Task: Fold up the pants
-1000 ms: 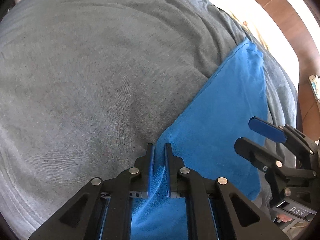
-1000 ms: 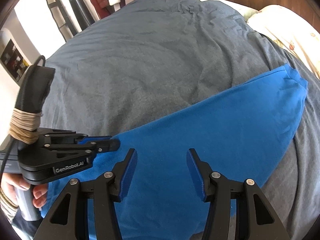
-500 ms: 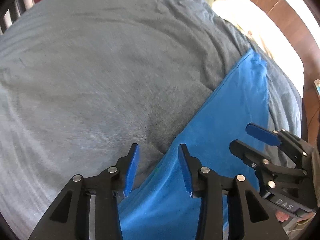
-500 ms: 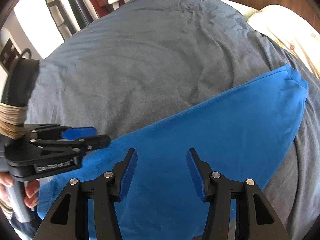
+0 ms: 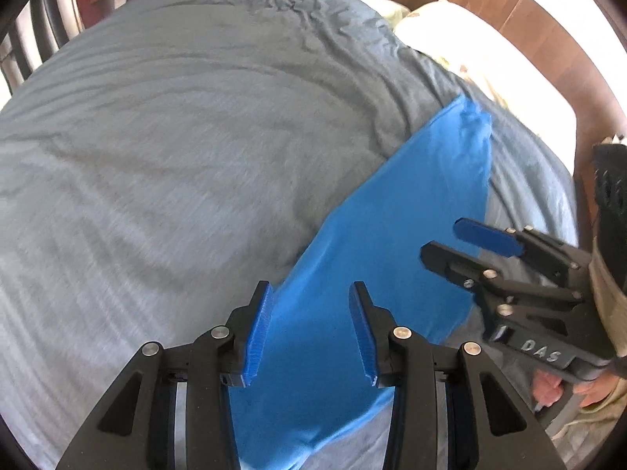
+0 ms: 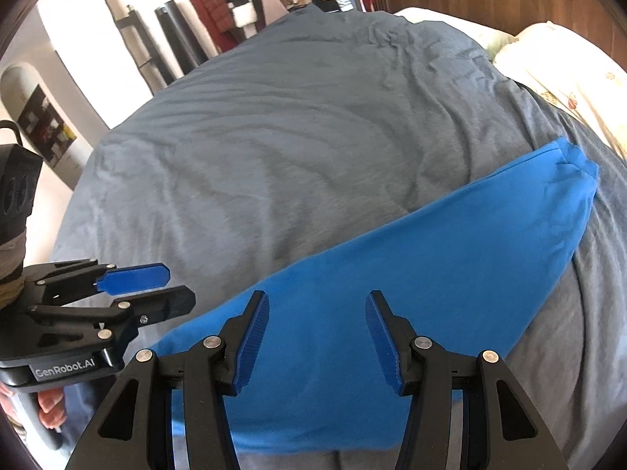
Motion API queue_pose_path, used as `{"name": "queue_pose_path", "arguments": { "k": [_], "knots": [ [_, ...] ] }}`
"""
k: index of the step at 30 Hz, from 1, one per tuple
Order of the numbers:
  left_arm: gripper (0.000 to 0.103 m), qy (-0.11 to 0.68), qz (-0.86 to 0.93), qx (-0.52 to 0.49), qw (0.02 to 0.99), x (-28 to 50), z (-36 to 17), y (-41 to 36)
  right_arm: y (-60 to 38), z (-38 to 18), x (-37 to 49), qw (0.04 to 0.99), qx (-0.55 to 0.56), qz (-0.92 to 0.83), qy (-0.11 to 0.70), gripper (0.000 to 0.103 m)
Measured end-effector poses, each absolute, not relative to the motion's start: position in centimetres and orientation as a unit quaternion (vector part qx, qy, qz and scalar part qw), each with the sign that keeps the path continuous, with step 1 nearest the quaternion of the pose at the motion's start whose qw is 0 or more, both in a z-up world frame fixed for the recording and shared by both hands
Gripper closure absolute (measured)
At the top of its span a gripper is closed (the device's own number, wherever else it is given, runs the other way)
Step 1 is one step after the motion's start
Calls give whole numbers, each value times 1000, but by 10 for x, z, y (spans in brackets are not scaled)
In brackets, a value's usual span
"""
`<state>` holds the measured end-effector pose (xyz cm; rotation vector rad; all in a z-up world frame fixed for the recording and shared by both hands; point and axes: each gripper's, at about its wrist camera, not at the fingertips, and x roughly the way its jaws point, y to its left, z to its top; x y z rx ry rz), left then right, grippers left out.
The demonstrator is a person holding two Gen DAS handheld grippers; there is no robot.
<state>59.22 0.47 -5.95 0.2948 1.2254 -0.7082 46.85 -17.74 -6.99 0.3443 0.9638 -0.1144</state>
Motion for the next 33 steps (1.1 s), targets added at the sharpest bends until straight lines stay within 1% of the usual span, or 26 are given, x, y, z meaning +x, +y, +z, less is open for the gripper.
{"name": "queue_pose_path", "arguments": {
  "k": [5, 11, 19, 25, 26, 28, 29, 30, 33],
  "knots": [
    [64, 578, -306, 151, 741, 586, -71, 38, -148, -72, 458, 869, 156, -42, 467, 51],
    [64, 594, -295, 119, 739, 600, -94, 68, -117, -83, 457, 866, 149, -36, 477, 51],
    [65, 595, -345, 110, 718, 611, -125, 47, -104, -96, 456, 861, 122, -50, 491, 51],
    [69, 601, -364, 108, 703, 622, -136, 35, -109, -101, 458, 856, 121, -69, 498, 51],
    [70, 606, -367, 101, 699, 625, -138, 35, -110, -102, 459, 855, 123, -71, 499, 50],
    [77, 614, -368, 94, 691, 629, -143, 35, -110, -102, 460, 855, 124, -76, 499, 51],
    [86, 619, -369, 89, 688, 630, -146, 35, -109, -102, 460, 855, 123, -77, 498, 51],
    [93, 622, -371, 83, 685, 631, -148, 36, -108, -101, 461, 855, 123, -78, 498, 51],
    [95, 616, -362, 81, 695, 629, -147, 41, -106, -102, 462, 855, 123, -80, 498, 51]
  ]
}}
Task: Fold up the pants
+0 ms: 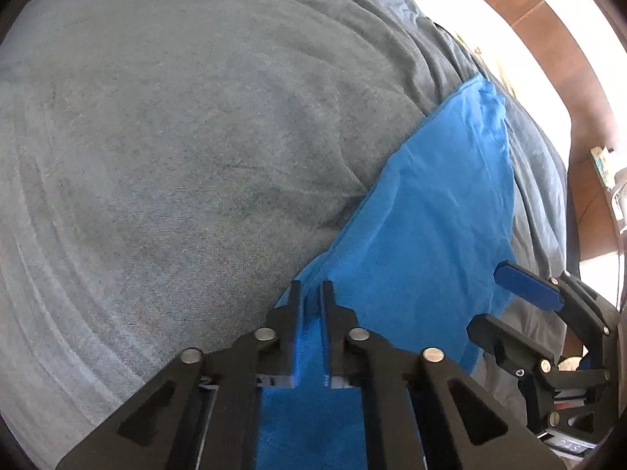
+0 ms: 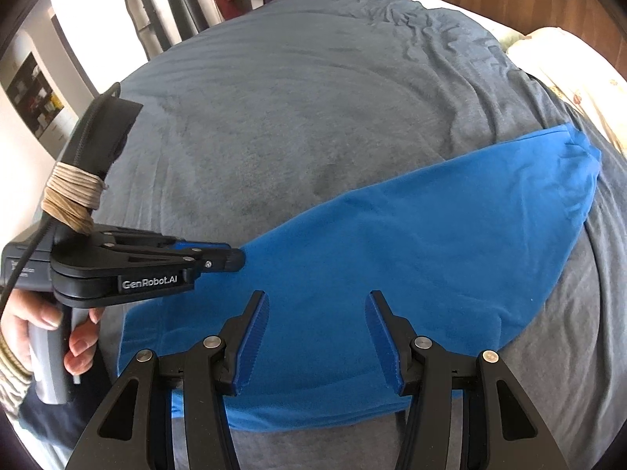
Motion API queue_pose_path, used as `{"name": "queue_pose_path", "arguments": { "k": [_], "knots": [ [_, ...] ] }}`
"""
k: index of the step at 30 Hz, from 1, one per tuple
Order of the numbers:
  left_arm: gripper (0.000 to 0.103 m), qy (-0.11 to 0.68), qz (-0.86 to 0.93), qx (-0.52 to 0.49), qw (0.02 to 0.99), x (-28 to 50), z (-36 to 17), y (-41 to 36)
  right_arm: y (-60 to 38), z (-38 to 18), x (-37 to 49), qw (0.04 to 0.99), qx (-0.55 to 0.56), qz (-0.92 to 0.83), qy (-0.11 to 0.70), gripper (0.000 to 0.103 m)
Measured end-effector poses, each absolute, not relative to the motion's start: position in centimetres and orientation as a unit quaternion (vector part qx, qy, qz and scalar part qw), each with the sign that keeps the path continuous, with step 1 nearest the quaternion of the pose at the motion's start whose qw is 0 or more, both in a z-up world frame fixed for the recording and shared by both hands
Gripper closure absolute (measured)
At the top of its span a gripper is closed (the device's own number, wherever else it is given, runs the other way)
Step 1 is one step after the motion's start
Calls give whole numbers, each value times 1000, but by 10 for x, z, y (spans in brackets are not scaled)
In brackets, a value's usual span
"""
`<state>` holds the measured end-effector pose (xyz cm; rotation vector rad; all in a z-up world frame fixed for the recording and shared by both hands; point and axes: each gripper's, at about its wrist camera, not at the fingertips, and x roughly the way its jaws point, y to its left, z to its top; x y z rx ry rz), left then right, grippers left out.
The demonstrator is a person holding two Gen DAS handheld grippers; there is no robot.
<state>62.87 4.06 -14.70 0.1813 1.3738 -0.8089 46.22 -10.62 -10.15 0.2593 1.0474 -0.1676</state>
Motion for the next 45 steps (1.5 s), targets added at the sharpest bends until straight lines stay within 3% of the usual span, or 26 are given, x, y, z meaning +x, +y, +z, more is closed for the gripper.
{"name": "queue_pose_path", "arguments": {
  "k": [7, 12, 21, 29, 45],
  "knots": [
    [95, 613, -328, 95, 712, 627, -155, 36, -104, -106, 462, 853, 118, -76, 502, 50],
    [68, 613, -301, 86, 725, 628, -150, 48, -104, -105, 461, 853, 116, -77, 503, 50],
    [63, 570, -228, 93, 784, 607, -94, 101, -104, -93, 454, 858, 116, -73, 494, 51],
    [61, 556, -209, 71, 801, 543, -55, 125, -107, -75, 434, 867, 112, -51, 482, 51],
    [60, 578, -235, 85, 777, 464, -93, 121, -131, -75, 374, 856, 66, -36, 512, 51]
  ]
}}
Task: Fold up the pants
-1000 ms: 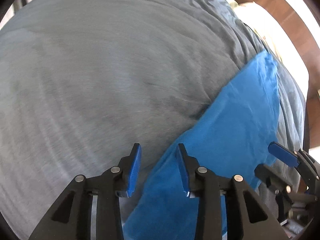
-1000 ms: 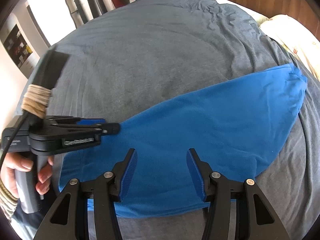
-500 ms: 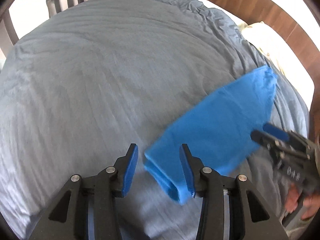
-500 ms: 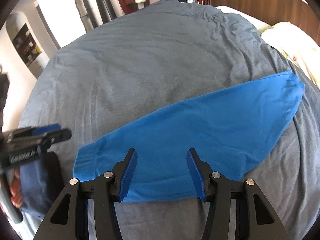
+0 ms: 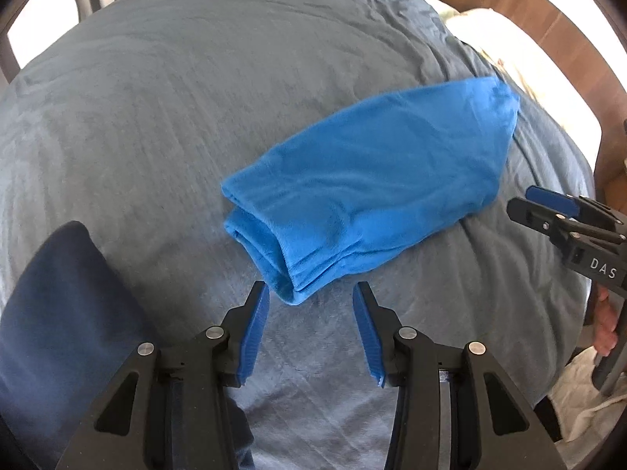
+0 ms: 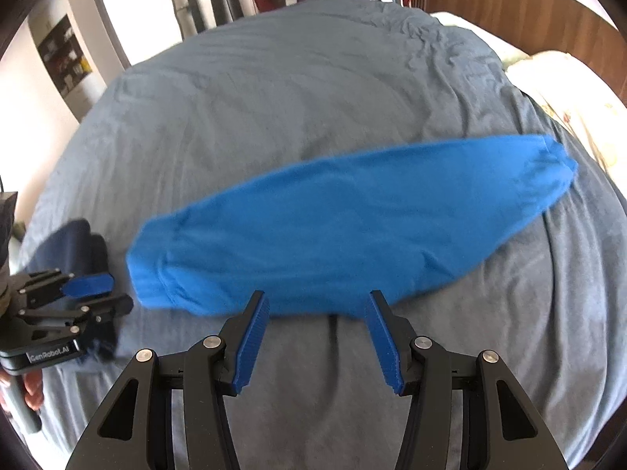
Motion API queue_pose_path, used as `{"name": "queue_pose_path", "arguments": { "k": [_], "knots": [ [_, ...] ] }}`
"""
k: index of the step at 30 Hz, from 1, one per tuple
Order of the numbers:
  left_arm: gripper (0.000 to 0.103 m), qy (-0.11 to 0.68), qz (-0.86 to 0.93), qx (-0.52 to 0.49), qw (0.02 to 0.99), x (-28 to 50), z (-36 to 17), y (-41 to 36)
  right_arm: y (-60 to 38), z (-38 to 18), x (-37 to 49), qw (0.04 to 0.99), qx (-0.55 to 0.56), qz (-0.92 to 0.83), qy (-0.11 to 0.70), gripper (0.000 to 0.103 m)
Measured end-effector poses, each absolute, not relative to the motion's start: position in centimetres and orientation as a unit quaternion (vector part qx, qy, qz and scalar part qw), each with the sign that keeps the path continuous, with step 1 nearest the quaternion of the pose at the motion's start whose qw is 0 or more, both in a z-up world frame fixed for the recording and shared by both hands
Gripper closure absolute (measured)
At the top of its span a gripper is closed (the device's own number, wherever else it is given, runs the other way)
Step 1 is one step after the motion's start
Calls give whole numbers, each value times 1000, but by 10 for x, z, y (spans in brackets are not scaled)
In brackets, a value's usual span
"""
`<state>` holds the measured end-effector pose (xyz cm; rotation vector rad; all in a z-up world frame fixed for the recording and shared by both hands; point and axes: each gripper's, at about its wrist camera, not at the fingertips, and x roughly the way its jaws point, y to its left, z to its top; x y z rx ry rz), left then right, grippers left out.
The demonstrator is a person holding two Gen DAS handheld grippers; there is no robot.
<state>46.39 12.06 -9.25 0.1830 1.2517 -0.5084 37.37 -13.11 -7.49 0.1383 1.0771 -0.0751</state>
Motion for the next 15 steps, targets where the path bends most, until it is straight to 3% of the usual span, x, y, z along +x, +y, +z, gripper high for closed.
{"name": "queue_pose_path", "arguments": {
  "k": [15],
  "knots": [
    [60, 574, -261, 88, 772, 463, -123, 117, -141, -113, 359, 847, 4, -66, 528, 51]
  ]
}}
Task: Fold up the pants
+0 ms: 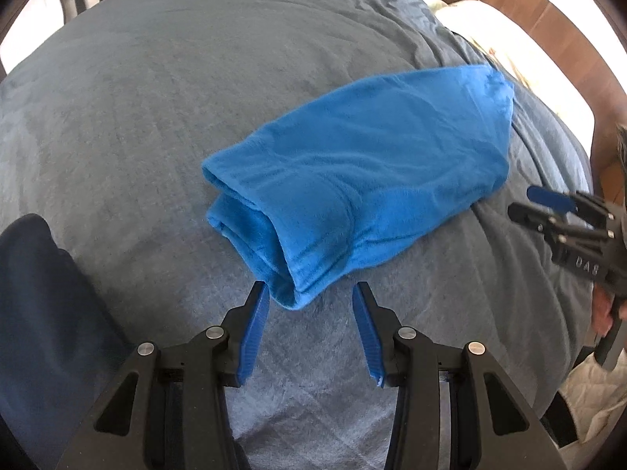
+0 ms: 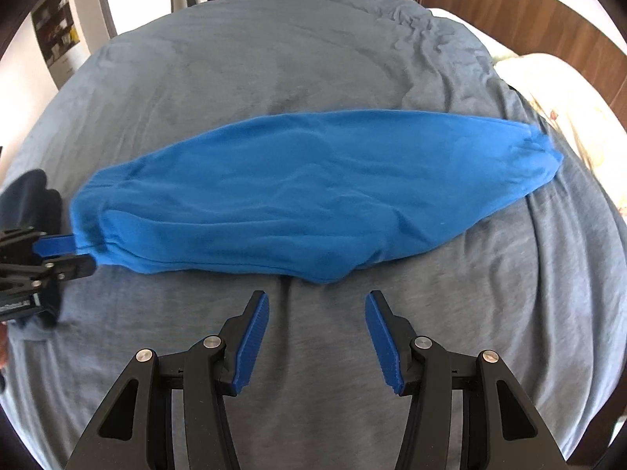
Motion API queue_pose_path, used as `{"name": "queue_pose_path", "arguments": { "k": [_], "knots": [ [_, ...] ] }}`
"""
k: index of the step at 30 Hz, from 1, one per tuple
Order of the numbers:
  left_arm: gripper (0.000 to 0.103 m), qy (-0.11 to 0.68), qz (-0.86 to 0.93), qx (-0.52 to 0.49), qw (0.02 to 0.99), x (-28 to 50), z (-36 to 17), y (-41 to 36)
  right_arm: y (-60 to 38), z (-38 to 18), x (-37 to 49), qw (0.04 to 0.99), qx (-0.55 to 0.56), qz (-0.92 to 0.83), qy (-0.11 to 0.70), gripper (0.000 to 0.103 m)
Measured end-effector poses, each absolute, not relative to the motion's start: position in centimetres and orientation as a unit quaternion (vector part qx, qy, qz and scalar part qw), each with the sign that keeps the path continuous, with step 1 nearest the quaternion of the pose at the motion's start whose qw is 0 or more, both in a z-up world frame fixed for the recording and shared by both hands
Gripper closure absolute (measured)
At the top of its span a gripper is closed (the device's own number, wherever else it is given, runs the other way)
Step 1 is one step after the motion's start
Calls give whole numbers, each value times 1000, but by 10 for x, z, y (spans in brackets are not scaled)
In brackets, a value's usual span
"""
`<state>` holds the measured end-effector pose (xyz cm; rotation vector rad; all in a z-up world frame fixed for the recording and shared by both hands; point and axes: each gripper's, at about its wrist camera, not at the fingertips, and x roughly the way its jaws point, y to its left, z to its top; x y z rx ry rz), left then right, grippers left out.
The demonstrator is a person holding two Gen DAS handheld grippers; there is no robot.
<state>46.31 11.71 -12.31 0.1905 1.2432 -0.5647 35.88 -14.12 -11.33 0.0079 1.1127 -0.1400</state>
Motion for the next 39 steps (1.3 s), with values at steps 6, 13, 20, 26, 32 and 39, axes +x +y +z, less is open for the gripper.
{"name": "queue_pose_path", "arguments": {
  "k": [6, 13, 20, 26, 32, 39],
  "knots": [
    [60, 563, -259, 102, 778, 461, -129, 107, -147, -127, 361, 848, -4, -27, 530, 51],
    [60, 555, -251, 130, 782, 461, -136, 97, -154, -146, 366, 851, -19, 4, 526, 51],
    [60, 548, -230, 133, 793, 463, -133, 101, -149, -148, 367, 856, -66, 43, 511, 51],
    [60, 549, -231, 146, 790, 454, -133, 95, -144, -144, 369, 858, -110, 80, 495, 51],
    [60, 562, -202, 126, 792, 428, -129, 88, -147, -147, 372, 851, -148, 122, 490, 51],
    [60, 560, -159, 83, 809, 399, -113, 73, -155, -139, 362, 844, -168, 200, 468, 51]
  ]
}}
